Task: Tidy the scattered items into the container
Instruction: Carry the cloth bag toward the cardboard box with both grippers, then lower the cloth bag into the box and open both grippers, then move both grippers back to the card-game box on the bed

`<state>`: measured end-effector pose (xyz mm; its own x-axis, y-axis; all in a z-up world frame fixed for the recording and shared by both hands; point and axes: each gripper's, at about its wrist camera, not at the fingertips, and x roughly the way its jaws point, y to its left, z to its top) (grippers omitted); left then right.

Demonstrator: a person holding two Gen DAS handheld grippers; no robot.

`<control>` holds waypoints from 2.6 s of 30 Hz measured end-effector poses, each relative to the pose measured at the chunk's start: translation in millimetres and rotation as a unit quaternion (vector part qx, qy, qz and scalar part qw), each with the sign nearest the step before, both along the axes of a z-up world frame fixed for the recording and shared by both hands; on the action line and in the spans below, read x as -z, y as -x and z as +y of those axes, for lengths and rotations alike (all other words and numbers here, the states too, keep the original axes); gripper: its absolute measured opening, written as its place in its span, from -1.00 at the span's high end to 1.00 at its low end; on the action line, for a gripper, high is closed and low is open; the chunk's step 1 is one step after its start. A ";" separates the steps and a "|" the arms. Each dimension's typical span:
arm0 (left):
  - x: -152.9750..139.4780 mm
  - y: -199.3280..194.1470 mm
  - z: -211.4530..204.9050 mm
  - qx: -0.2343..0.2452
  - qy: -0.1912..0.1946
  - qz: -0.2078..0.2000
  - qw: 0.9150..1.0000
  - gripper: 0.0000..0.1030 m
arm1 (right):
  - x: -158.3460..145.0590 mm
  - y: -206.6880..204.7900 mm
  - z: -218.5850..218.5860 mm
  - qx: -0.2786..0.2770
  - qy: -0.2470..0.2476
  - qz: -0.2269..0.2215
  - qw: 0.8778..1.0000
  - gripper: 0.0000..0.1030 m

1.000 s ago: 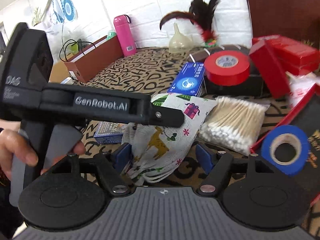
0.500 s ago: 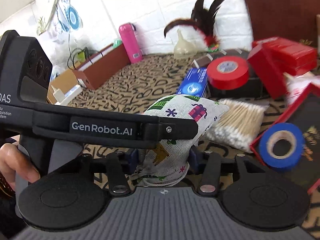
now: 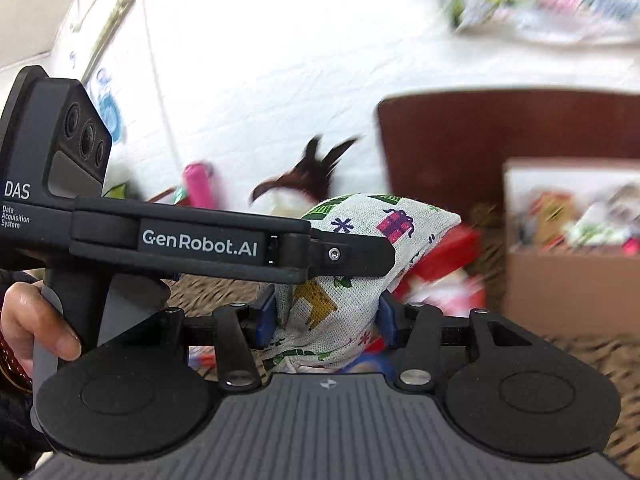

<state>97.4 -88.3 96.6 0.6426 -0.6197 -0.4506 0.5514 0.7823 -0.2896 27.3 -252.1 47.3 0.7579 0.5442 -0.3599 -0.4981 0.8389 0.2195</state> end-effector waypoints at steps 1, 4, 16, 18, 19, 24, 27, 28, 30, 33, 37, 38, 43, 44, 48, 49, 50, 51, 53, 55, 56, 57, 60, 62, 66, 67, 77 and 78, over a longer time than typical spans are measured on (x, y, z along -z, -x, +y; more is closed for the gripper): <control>-7.6 -4.6 -9.9 0.007 0.005 -0.006 1.000 -0.56 | -6.7 -2.4 -8.7 0.008 0.004 -0.009 1.000 -0.06; -30.9 -18.2 -37.7 0.022 0.019 -0.025 0.999 -0.59 | -26.4 -12.9 -33.2 0.028 0.012 -0.036 0.999 -0.06; -67.8 -109.6 -116.0 0.025 0.044 -0.044 0.998 -0.65 | -71.4 -103.6 -82.4 0.062 0.052 -0.103 0.991 -0.06; -61.4 -132.0 -126.4 0.021 0.041 -0.042 0.998 -0.65 | -72.5 -123.7 -86.8 0.061 0.060 -0.106 0.991 -0.06; -57.3 -143.2 -131.1 0.018 0.040 -0.038 0.998 -0.65 | -71.5 -134.3 -89.0 0.061 0.064 -0.105 0.991 -0.06; -35.9 -194.5 -154.4 0.008 0.035 -0.021 0.999 -0.65 | -56.3 -184.8 -101.8 0.056 0.079 -0.091 0.991 -0.06; -21.5 -217.8 -163.6 0.008 0.044 -0.014 0.999 -0.65 | -47.1 -211.4 -112.0 0.058 0.084 -0.081 0.992 -0.06; -14.9 -225.9 -166.5 0.007 0.048 -0.007 0.999 -0.65 | -43.9 -218.4 -114.9 0.057 0.086 -0.079 0.991 -0.06; -0.4 -240.4 -173.0 0.007 0.049 0.005 0.999 -0.66 | -36.0 -231.6 -120.1 0.056 0.093 -0.071 0.992 -0.06; 25.1 -259.2 -184.0 0.013 0.037 0.025 0.999 -0.77 | -17.6 -249.7 -126.6 0.058 0.107 -0.052 0.991 -0.08; 58.2 -273.3 -188.7 0.017 0.003 0.081 0.997 -0.97 | 17.0 -272.0 -136.0 0.096 0.135 0.004 0.986 -0.30; 63.9 -273.5 -187.5 0.020 -0.006 0.086 0.996 -0.97 | 25.2 -275.1 -137.6 0.113 0.150 0.023 0.982 -0.31; 71.1 -263.6 -182.9 0.023 -0.040 0.069 0.997 -0.99 | 44.6 -268.1 -146.7 0.147 0.154 0.062 0.975 -0.62; 69.6 -259.8 -182.0 0.024 -0.044 0.064 0.997 -0.99 | 44.1 -264.0 -147.0 0.149 0.151 0.064 0.975 -0.65; 57.2 -241.5 -177.9 0.027 -0.049 0.052 0.997 -0.99 | 31.0 -246.6 -141.0 0.146 0.156 0.054 0.975 -0.78; 52.7 -237.2 -177.2 0.027 -0.048 0.050 0.997 -0.99 | 25.2 -241.7 -138.8 0.145 0.157 0.048 0.976 -0.81; 48.0 -232.7 -176.3 0.027 -0.049 0.046 0.997 -0.99 | 19.3 -235.5 -136.9 0.144 0.157 0.041 0.976 -0.86; 43.3 -227.8 -175.0 0.026 -0.049 0.042 0.998 -1.00 | 13.0 -229.9 -135.3 0.143 0.156 0.037 0.977 -0.87; 34.2 -213.8 -168.0 0.020 -0.045 0.033 0.998 -1.00 | -0.5 -219.8 -132.2 0.141 0.153 0.030 0.978 -0.90; 25.8 -197.6 -159.8 0.013 -0.046 0.025 0.999 -1.00 | -12.1 -206.4 -129.3 0.140 0.153 0.024 0.978 -0.91; 21.3 -186.9 -154.9 0.011 -0.049 0.019 0.999 -1.00 | -18.1 -205.1 -126.2 0.138 0.154 0.020 0.978 -0.92; 17.4 -177.7 -150.6 0.010 -0.053 0.013 0.998 -1.00 | -23.2 -200.7 -123.2 0.136 0.156 0.016 0.978 -0.92; 7.7 -146.5 -141.2 -0.004 -0.081 -0.007 0.997 -1.00 | -34.1 -174.1 -114.3 0.125 0.164 0.002 0.978 -0.95; 3.1 -127.2 -135.1 -0.016 -0.097 -0.012 0.995 -1.00 | -39.6 -158.0 -105.6 0.117 0.171 -0.007 0.978 -0.96; 0.0 -94.2 -111.0 -0.024 -0.088 -0.006 0.996 -1.00 | -48.3 -123.4 -85.3 0.103 0.182 -0.031 0.977 -0.96; 0.1 -86.7 -104.2 -0.026 -0.085 -0.002 0.996 -1.00 | -50.0 -113.8 -78.7 0.099 0.180 -0.036 0.978 -0.96; 0.7 -19.7 -34.0 -0.059 -0.062 0.002 0.996 -1.00 | -60.3 -34.1 -11.0 0.042 0.156 -0.075 0.984 -0.98; 3.6 -13.3 -24.4 -0.065 -0.056 0.004 0.996 -1.00 | -59.5 -28.0 -6.4 0.036 0.148 -0.075 0.986 -0.99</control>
<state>110.7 -112.7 93.0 0.7098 -0.4770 -0.5183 0.4415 0.8746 -0.2004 55.4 -258.4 106.8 0.8471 0.3761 -0.3755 -0.4440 0.8891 -0.1111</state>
